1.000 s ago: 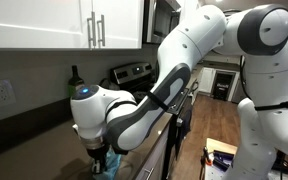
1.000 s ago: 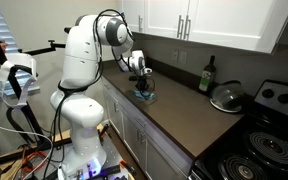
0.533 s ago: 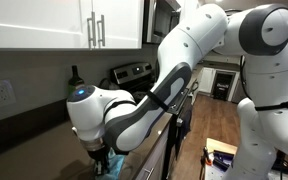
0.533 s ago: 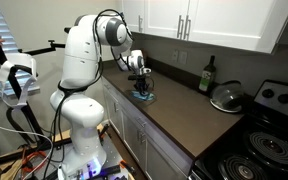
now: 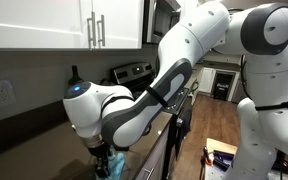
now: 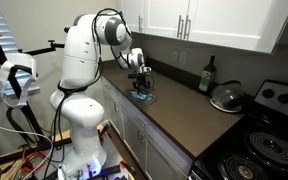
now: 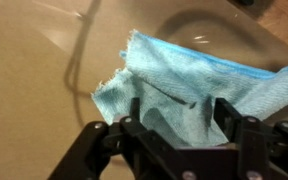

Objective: Use the towel to wipe the counter

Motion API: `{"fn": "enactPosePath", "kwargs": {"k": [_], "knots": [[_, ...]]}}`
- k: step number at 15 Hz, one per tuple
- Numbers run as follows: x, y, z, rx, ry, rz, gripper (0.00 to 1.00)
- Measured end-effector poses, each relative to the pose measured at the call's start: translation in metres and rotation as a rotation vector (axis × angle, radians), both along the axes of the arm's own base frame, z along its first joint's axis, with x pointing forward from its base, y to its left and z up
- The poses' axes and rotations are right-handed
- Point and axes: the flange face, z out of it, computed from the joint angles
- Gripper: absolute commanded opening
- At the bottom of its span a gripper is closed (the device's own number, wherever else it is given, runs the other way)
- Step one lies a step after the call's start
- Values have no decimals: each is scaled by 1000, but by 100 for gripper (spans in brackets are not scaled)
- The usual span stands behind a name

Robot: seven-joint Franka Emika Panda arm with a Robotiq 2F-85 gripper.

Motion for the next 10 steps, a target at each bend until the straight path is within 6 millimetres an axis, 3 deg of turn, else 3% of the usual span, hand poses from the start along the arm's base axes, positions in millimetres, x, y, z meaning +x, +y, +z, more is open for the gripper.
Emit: {"fn": "enactPosePath", "kwargs": {"k": [5, 10], "knots": [[2, 2, 25, 9, -30, -3, 100], [4, 1, 62, 45, -87, -14, 100]]}}
